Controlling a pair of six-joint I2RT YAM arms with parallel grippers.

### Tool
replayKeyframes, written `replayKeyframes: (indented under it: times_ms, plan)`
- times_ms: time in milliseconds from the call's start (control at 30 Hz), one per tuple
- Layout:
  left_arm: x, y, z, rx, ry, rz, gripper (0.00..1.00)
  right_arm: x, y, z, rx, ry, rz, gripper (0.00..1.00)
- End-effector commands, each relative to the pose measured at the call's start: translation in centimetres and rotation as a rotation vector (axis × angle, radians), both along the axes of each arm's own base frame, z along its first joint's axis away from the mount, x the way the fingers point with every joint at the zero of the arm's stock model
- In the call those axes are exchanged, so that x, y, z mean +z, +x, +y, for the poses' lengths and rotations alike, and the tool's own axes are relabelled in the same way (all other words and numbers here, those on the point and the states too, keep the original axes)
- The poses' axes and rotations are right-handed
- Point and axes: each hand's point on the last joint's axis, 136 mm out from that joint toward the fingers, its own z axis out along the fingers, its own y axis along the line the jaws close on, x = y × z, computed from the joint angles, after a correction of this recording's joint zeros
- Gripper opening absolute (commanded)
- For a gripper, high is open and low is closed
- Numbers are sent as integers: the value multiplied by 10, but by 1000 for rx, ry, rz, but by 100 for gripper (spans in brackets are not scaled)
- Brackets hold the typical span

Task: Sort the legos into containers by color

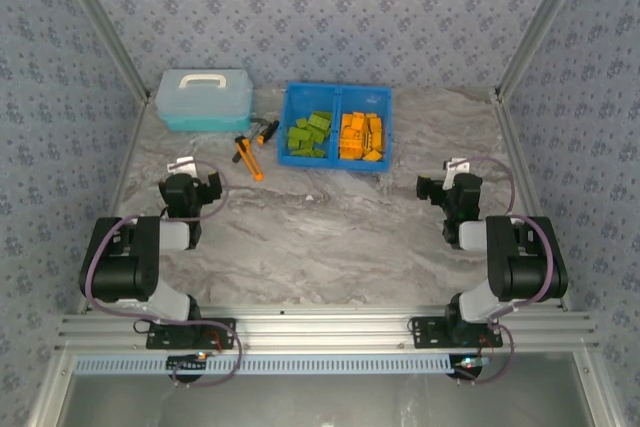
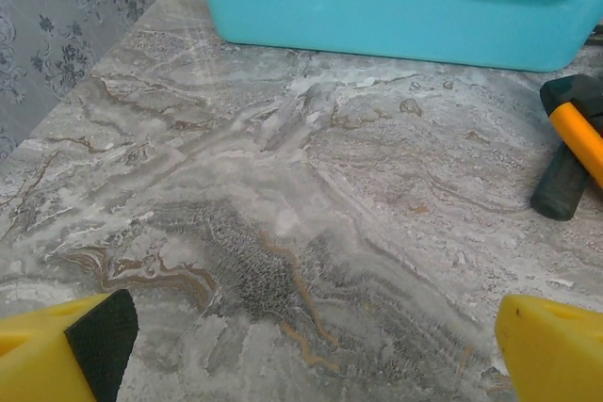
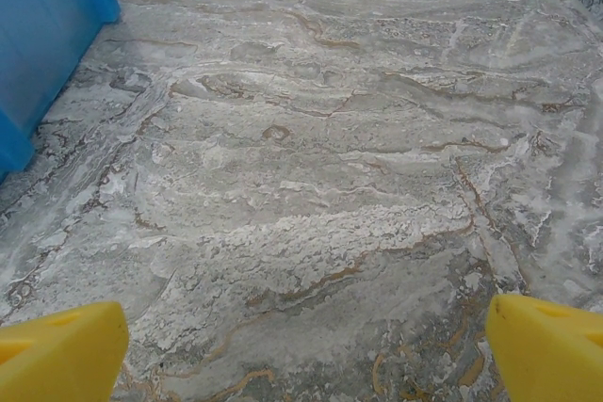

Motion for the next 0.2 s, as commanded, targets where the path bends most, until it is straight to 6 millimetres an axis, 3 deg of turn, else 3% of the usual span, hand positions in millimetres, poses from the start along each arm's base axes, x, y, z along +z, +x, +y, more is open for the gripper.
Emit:
replayKeyframes:
  times_ms: [0,167]
  plan:
    - [8,4,-2,-17,1,-35,99,11,6,0,12,-16,-36,100]
    - [8,4,-2,-16,1,-35,99,11,6,0,13,-16,-38,100]
